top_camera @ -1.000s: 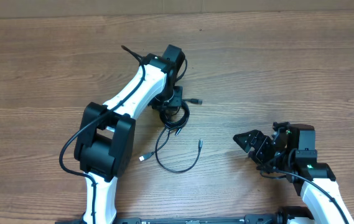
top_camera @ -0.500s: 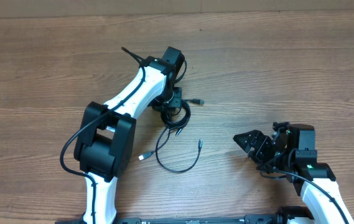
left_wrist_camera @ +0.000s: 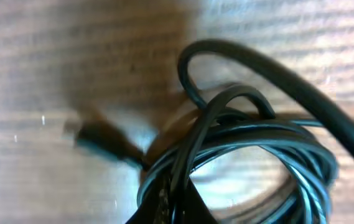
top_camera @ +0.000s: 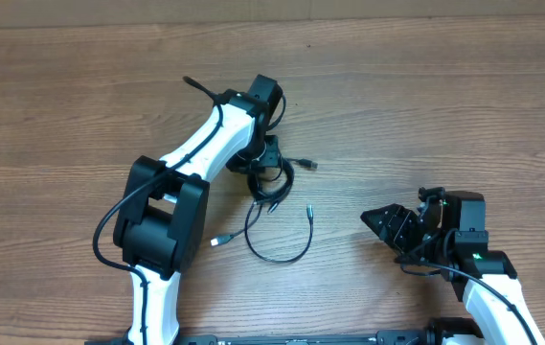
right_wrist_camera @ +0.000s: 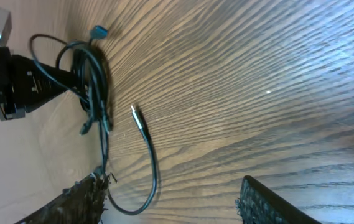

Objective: Untangle cables

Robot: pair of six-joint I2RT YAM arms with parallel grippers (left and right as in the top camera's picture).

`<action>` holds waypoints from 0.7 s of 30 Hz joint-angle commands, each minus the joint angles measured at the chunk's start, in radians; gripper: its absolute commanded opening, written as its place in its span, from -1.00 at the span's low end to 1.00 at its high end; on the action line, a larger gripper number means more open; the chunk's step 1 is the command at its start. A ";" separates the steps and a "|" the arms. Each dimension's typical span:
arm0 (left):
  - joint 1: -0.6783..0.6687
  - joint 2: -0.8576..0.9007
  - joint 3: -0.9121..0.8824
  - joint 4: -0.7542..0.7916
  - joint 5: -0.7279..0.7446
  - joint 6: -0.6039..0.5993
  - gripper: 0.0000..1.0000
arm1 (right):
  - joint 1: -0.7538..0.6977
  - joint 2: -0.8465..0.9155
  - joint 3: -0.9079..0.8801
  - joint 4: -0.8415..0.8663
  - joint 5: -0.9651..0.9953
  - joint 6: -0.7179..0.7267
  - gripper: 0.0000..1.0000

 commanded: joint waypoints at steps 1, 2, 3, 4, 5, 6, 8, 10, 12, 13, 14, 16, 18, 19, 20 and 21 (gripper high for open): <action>0.000 -0.035 0.082 -0.059 0.074 -0.106 -0.91 | 0.003 0.001 0.059 0.005 -0.073 0.005 0.30; 0.000 -0.043 0.100 -0.073 0.089 -0.133 -0.92 | 0.003 0.001 0.062 0.010 -0.092 0.035 0.30; 0.000 -0.052 0.118 -0.087 0.109 -0.167 -0.92 | 0.004 0.001 0.062 0.018 -0.108 0.053 0.31; 0.000 -0.063 0.131 -0.093 0.130 -0.196 -0.91 | 0.006 0.001 0.062 0.023 -0.117 0.067 0.31; 0.000 -0.074 0.137 -0.093 0.151 -0.224 -0.92 | 0.012 0.001 0.062 0.024 -0.116 0.087 0.31; 0.000 -0.085 0.138 -0.092 0.175 -0.252 -0.91 | 0.018 0.001 0.062 0.026 -0.116 0.109 0.31; 0.000 -0.100 0.138 -0.093 0.211 -0.291 -0.92 | 0.039 0.001 0.062 0.032 -0.115 0.179 0.31; 0.000 -0.109 0.138 -0.093 0.254 -0.306 -0.92 | 0.065 0.001 0.062 0.034 -0.089 0.257 0.30; 0.000 -0.113 0.138 -0.092 0.305 -0.327 -0.91 | 0.101 0.001 0.061 0.038 -0.030 0.361 0.31; 0.000 -0.114 0.138 -0.091 0.334 -0.337 -0.92 | 0.123 0.001 0.061 0.048 0.000 0.402 0.31; 0.000 -0.114 0.138 -0.092 0.362 -0.344 -0.91 | 0.142 0.001 0.061 0.065 0.021 0.430 0.31; 0.000 -0.114 0.138 -0.092 0.396 -0.346 -0.92 | 0.196 0.003 0.061 0.135 0.051 0.468 0.32; 0.000 -0.114 0.138 -0.093 0.412 -0.346 -0.92 | 0.248 0.011 0.061 0.205 0.084 0.479 0.32; 0.000 -0.114 0.138 -0.092 0.433 -0.346 -0.92 | 0.278 0.019 0.061 0.231 0.115 0.512 0.31; 0.000 -0.114 0.138 -0.088 0.459 -0.346 -0.91 | 0.309 0.029 0.061 0.248 0.145 0.561 0.31; 0.000 -0.114 0.138 -0.080 0.486 -0.347 -0.92 | 0.338 0.040 0.061 0.261 0.171 0.607 0.29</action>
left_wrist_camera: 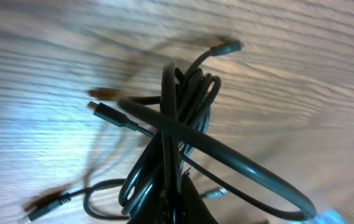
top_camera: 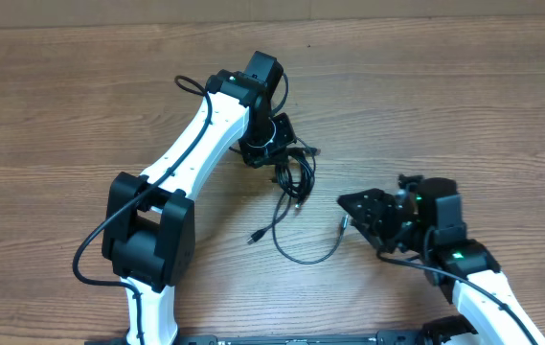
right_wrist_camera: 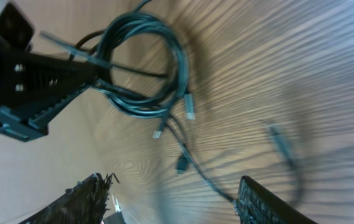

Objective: Untangle cables

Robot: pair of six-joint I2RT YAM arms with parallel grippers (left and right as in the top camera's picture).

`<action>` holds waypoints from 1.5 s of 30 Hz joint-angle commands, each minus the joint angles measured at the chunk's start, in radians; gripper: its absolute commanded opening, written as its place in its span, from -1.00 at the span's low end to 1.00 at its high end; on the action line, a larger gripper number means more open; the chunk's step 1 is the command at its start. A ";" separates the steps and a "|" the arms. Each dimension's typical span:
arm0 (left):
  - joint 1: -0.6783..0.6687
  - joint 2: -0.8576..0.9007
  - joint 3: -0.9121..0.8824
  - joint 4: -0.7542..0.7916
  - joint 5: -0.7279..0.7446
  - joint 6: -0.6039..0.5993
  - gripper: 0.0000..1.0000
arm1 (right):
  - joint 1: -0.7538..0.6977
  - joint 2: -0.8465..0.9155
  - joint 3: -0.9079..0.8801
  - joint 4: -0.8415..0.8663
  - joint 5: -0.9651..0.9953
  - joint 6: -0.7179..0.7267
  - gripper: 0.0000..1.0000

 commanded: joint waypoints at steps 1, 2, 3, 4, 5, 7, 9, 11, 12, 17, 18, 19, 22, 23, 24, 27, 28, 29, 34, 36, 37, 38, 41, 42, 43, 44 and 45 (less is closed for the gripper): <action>0.001 -0.032 0.021 0.023 0.145 -0.026 -0.92 | 0.089 0.034 0.021 0.029 0.129 0.185 0.28; 0.001 -0.032 0.021 0.035 0.158 -0.032 -0.91 | 0.116 0.044 0.021 0.035 0.153 0.235 0.27; 0.001 -0.032 0.021 0.046 0.163 -0.046 -0.91 | 0.139 0.053 0.021 0.039 0.171 0.285 0.27; 0.002 -0.032 0.021 0.053 0.161 -0.071 -0.91 | 0.161 0.064 0.021 0.046 0.189 0.346 0.30; 0.001 -0.032 0.021 0.057 0.159 -0.085 -0.91 | 0.176 0.071 0.021 0.053 0.198 0.397 0.35; 0.001 -0.032 0.021 0.068 0.158 -0.109 -0.91 | 0.198 0.090 0.021 0.084 0.200 0.521 0.47; 0.001 -0.032 0.021 0.089 0.158 -0.119 -0.91 | 0.217 0.108 0.021 0.140 0.200 0.607 0.54; -0.002 -0.032 0.021 0.107 0.158 -0.135 -0.92 | 0.234 0.121 0.021 0.186 0.205 0.676 0.60; -0.004 -0.032 0.021 0.113 0.158 -0.146 -0.92 | 0.242 0.129 0.021 0.207 0.214 0.714 0.62; -0.011 -0.032 0.021 0.132 0.158 -0.214 -0.92 | 0.285 0.192 0.021 0.241 0.322 0.956 0.66; -0.011 -0.032 0.021 0.132 0.158 -0.222 -0.92 | 0.287 0.202 0.021 0.249 0.343 0.966 0.65; -0.011 -0.032 0.021 0.132 0.159 -0.228 -0.91 | 0.288 0.216 0.021 0.263 0.369 0.972 0.65; -0.012 -0.032 0.021 0.131 0.166 -0.233 -0.92 | 0.288 0.249 0.021 0.312 0.431 0.987 0.64; -0.015 -0.032 0.021 0.131 0.169 -0.239 -0.92 | 0.288 0.259 0.021 0.338 0.442 0.992 0.64; -0.018 -0.032 0.021 0.131 0.172 -0.246 -0.92 | 0.288 0.270 0.021 0.366 0.447 1.009 0.63; -0.034 -0.034 0.021 0.133 0.184 -0.273 -0.92 | 0.289 0.313 0.021 0.452 0.444 1.027 0.51; -0.037 -0.034 0.021 0.138 0.189 -0.280 -0.91 | 0.292 0.328 0.021 0.470 0.444 1.028 0.48; -0.042 -0.035 0.021 0.147 0.193 -0.284 -0.91 | 0.296 0.344 0.021 0.486 0.444 1.028 0.46; -0.046 -0.048 0.022 0.166 0.196 -0.323 -0.91 | 0.326 0.428 0.021 0.512 0.443 1.027 0.27; -0.042 -0.064 0.022 0.175 0.196 -0.336 -0.92 | 0.334 0.457 0.021 0.511 0.448 0.988 0.19; -0.039 -0.073 0.022 0.184 0.195 -0.336 -0.91 | 0.334 0.466 0.021 0.511 0.447 0.959 0.16; -0.032 -0.087 0.022 0.200 0.195 -0.337 -0.91 | 0.334 0.472 0.021 0.510 0.448 0.922 0.15; -0.010 -0.137 0.022 0.275 0.193 -0.344 -0.92 | 0.333 0.475 0.021 0.486 0.447 0.814 0.01; -0.002 -0.152 0.022 0.299 0.190 -0.343 -0.91 | 0.333 0.475 0.021 0.475 0.447 0.792 -0.04; 0.009 -0.170 0.022 0.324 0.186 -0.343 -0.92 | 0.333 0.475 0.021 0.453 0.447 0.768 -0.08; 0.021 -0.187 0.022 0.344 0.183 -0.343 -0.91 | 0.333 0.475 0.021 0.430 0.447 0.748 -0.11; 0.035 -0.203 0.022 0.358 0.180 -0.343 -0.92 | 0.333 0.475 0.021 0.407 0.447 0.729 -0.13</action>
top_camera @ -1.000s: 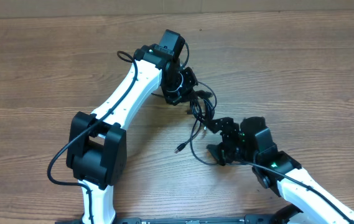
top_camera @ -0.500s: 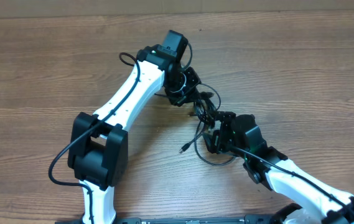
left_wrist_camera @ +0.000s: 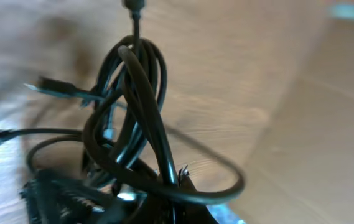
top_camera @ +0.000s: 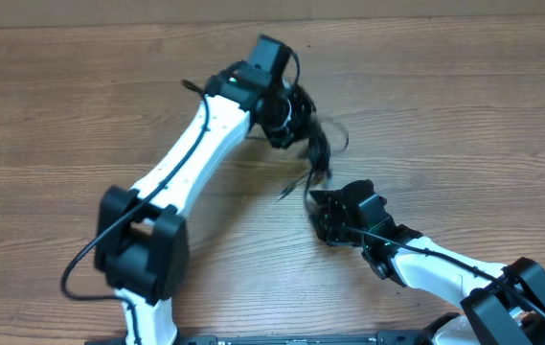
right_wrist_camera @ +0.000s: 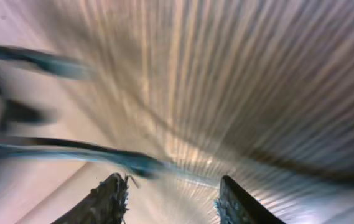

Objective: Untangle cables

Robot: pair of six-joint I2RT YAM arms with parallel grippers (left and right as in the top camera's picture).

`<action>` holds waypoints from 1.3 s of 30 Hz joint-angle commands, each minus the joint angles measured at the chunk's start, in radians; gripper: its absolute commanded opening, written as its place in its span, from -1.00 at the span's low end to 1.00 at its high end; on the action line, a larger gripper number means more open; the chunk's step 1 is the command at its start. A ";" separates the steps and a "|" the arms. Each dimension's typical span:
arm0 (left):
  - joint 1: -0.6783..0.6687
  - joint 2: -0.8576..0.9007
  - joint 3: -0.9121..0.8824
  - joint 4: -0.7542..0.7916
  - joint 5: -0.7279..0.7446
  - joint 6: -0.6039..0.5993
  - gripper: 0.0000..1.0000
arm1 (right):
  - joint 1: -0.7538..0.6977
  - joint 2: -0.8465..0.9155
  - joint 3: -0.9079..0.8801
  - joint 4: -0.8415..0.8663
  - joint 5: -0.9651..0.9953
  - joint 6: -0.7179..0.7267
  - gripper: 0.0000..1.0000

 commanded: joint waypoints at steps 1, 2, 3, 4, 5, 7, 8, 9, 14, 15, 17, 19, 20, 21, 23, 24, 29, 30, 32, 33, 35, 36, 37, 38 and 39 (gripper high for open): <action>0.055 -0.122 0.022 0.037 0.018 -0.014 -0.92 | 0.005 0.002 0.013 -0.043 0.009 -0.130 -0.15; 0.067 -0.133 0.022 0.037 0.019 -0.016 -0.91 | 0.005 0.002 0.013 -0.049 0.009 -0.168 -0.15; 0.076 -0.144 0.022 0.032 0.021 -0.019 -0.92 | 0.005 0.002 0.013 -0.049 0.009 -0.213 -0.15; 0.081 -0.151 0.022 0.024 0.022 -0.021 -0.92 | 0.005 0.001 0.014 -0.047 0.008 -0.243 -0.15; 0.086 -0.158 0.022 0.011 0.023 -0.021 -0.92 | 0.004 -0.003 0.014 -0.047 0.006 -0.277 -0.14; 0.087 -0.163 0.022 -0.010 0.023 -0.021 -0.91 | -0.005 -0.018 0.014 -0.048 -0.002 -0.353 -0.12; 0.086 -0.164 0.022 -0.028 0.024 -0.031 -0.91 | -0.014 -0.031 0.014 -0.049 -0.015 -0.403 -0.10; 0.085 -0.163 0.022 -0.047 0.023 -0.042 -0.91 | -0.026 -0.046 0.014 -0.052 -0.032 -0.440 -0.06; 0.084 -0.162 0.021 -0.187 -0.086 -0.150 -0.91 | -0.119 -0.176 0.014 -0.077 -0.242 -0.468 0.06; 0.084 -0.162 0.021 -0.204 -0.103 -0.174 -0.92 | -0.132 -0.201 0.014 -0.077 -0.280 -0.455 0.13; 0.081 -0.162 0.021 -0.206 -0.116 -0.186 -0.91 | -0.143 -0.235 0.014 -0.059 -0.329 -0.384 0.74; 0.071 -0.162 0.021 -0.201 -0.130 -0.200 -0.92 | -0.138 -0.247 0.014 -0.005 -0.368 -0.272 1.00; 0.064 -0.162 0.021 -0.201 -0.136 -0.216 -0.91 | -0.129 -0.246 0.013 0.030 -0.383 -0.222 1.00; 0.057 -0.162 0.021 -0.200 -0.138 -0.234 -0.91 | -0.115 -0.244 0.014 0.069 -0.384 -0.190 0.99; 0.042 -0.162 0.021 -0.198 -0.147 -0.269 -0.91 | -0.087 -0.242 0.014 0.138 -0.369 -0.156 1.00; 0.033 -0.162 0.021 -0.195 -0.160 -0.279 -0.92 | -0.066 -0.241 0.014 0.169 -0.352 -0.119 1.00; -0.006 -0.162 0.021 -0.194 -0.212 -0.282 -0.91 | -0.008 -0.241 0.014 0.178 -0.159 0.129 0.86; -0.011 -0.162 0.021 -0.194 -0.213 -0.282 -0.91 | -0.008 -0.241 0.013 0.179 -0.136 0.157 0.86; -0.018 -0.162 0.021 -0.195 -0.213 -0.282 -0.91 | -0.009 -0.241 0.014 0.179 -0.092 0.197 0.86; -0.021 -0.162 0.021 -0.195 -0.212 -0.282 -0.91 | -0.009 -0.241 0.014 0.178 -0.065 0.204 0.86; -0.026 -0.162 0.021 -0.202 -0.212 -0.282 -0.91 | -0.009 -0.241 0.013 0.177 -0.016 0.223 0.86; -0.029 -0.162 0.021 -0.206 -0.213 -0.282 -0.92 | -0.009 -0.241 0.014 0.178 0.005 0.232 0.86; -0.031 -0.162 0.021 -0.210 -0.213 -0.282 -0.91 | -0.009 -0.241 0.013 0.178 0.020 0.246 0.85; -0.033 -0.162 0.021 -0.213 -0.212 -0.282 -0.92 | -0.009 -0.241 0.014 0.178 0.031 0.262 0.83; -0.035 -0.162 0.021 -0.213 -0.211 -0.283 -0.92 | -0.009 -0.241 0.013 0.178 0.041 0.280 0.82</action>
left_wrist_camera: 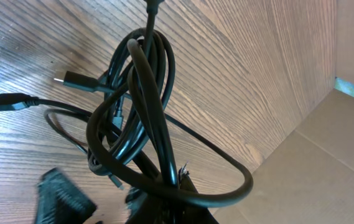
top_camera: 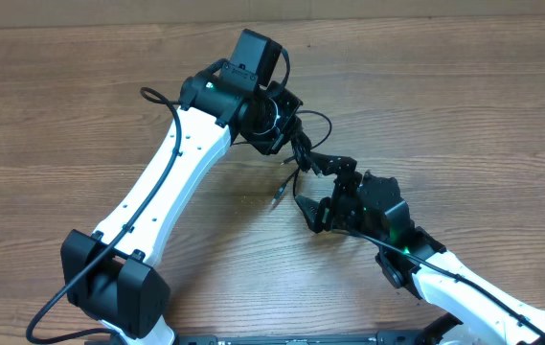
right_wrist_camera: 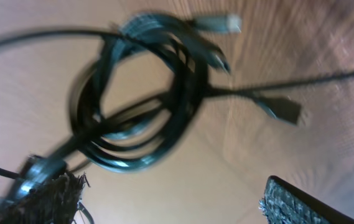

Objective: Untangle cables

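A tangled bundle of black cables (top_camera: 303, 146) hangs clear of the wooden table (top_camera: 464, 105), with my left gripper (top_camera: 284, 126) shut on it. In the left wrist view the coil (left_wrist_camera: 140, 106) rises from the left gripper (left_wrist_camera: 173, 190), and loose plug ends trail off to the left. My right gripper (top_camera: 322, 187) is open wide just below and right of the bundle, nothing between its fingers. The right wrist view looks up at the coil (right_wrist_camera: 140, 93) above the right gripper (right_wrist_camera: 177, 205). One plug end (top_camera: 280, 197) dangles near the table.
A cardboard wall (left_wrist_camera: 326, 168) stands along the far edge of the table. One textured finger of the right gripper (left_wrist_camera: 61, 198) shows at the lower left in the left wrist view, close under the bundle.
My right gripper has opened wider and tilted up toward the hanging bundle. The left gripper still holds the bundle at about the same spot, with the arm raised higher.
My left gripper was shut on the bundle low over the table's middle, the right gripper open far to the right. Then the bundle was up and further right, the right gripper nearer. Later the right gripper was under the bundle with jaws narrower; now they are spread wide.
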Robot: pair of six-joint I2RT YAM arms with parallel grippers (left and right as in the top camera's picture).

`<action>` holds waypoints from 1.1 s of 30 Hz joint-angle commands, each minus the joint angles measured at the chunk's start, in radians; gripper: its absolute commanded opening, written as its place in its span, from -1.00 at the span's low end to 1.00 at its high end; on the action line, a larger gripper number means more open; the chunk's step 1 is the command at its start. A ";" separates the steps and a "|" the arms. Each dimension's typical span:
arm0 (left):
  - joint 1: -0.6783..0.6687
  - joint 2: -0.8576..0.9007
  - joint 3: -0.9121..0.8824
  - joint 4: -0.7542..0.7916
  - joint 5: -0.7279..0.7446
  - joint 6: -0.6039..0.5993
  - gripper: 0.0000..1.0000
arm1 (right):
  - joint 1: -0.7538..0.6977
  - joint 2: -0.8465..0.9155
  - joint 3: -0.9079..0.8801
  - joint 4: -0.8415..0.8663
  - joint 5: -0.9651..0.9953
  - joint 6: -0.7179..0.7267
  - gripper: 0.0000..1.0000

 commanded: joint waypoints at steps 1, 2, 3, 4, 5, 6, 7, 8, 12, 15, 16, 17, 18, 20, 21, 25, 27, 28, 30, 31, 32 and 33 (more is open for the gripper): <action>-0.016 -0.011 0.018 -0.003 -0.010 -0.022 -0.91 | 0.002 -0.003 0.011 0.006 0.110 0.138 0.80; -0.020 -0.011 0.018 -0.004 -0.010 -0.033 -0.92 | 0.002 -0.003 0.012 0.006 0.119 0.138 0.78; -0.025 -0.011 0.018 -0.003 -0.010 -0.042 -0.91 | 0.002 -0.003 0.012 0.006 0.123 0.138 0.77; -0.030 -0.011 0.018 -0.003 -0.013 -0.059 -0.92 | 0.002 -0.003 0.012 0.006 0.123 0.138 0.77; -0.035 -0.011 0.018 -0.002 -0.016 -0.071 -0.92 | 0.002 -0.003 0.012 0.005 0.119 0.138 0.77; -0.040 -0.011 0.018 -0.002 -0.026 -0.092 -0.92 | 0.002 -0.003 0.012 0.005 0.115 0.138 0.77; -0.042 -0.011 0.018 -0.002 -0.042 -0.114 -0.92 | 0.003 -0.003 0.012 0.005 0.104 0.122 0.76; -0.044 -0.011 0.018 -0.002 -0.058 -0.129 -0.92 | 0.003 -0.003 0.012 0.005 0.096 0.102 0.74; -0.046 -0.011 0.018 -0.002 -0.127 -0.203 -0.92 | 0.003 -0.003 0.011 -0.056 0.011 0.066 0.69; -0.046 -0.011 0.018 -0.002 -0.165 -0.213 -0.91 | 0.002 -0.004 0.011 -0.071 -0.012 0.066 0.69; -0.046 -0.011 0.018 -0.002 -0.179 -0.213 -0.91 | 0.002 -0.004 0.011 -0.066 -0.020 0.066 0.69; -0.046 -0.011 0.018 -0.002 -0.191 -0.215 -0.91 | 0.002 -0.004 0.011 -0.058 -0.024 0.066 0.70; -0.046 -0.011 0.018 -0.002 -0.195 -0.217 -0.91 | 0.006 -0.004 0.012 -0.050 -0.027 0.066 0.70; -0.048 -0.011 0.018 -0.003 -0.192 -0.233 -0.91 | 0.013 -0.003 0.012 -0.040 -0.023 0.067 0.70; -0.051 -0.011 0.018 -0.002 -0.192 -0.237 -0.91 | 0.014 -0.003 0.012 -0.040 -0.018 0.067 0.70; -0.076 -0.011 0.018 -0.003 -0.192 -0.240 -0.92 | 0.017 -0.003 0.012 -0.042 -0.008 0.067 0.69; -0.090 -0.011 0.018 -0.003 -0.192 -0.257 -0.92 | 0.022 -0.003 0.012 -0.042 -0.005 0.071 0.69; -0.098 -0.011 0.018 -0.003 -0.192 -0.271 -0.91 | 0.023 -0.003 0.012 -0.042 -0.002 0.071 0.69; -0.114 -0.011 0.018 -0.003 -0.192 -0.301 -0.91 | 0.023 -0.003 0.012 -0.039 -0.002 0.071 0.69; -0.119 -0.011 0.018 -0.003 -0.192 -0.302 -0.91 | 0.023 -0.003 0.012 -0.041 0.002 0.071 0.69; -0.124 -0.011 0.018 -0.004 -0.192 -0.302 -0.92 | 0.023 -0.003 0.012 -0.048 0.011 0.072 0.69; -0.127 -0.011 0.018 -0.010 -0.192 -0.302 -0.92 | 0.023 -0.003 0.012 -0.060 0.027 0.080 0.69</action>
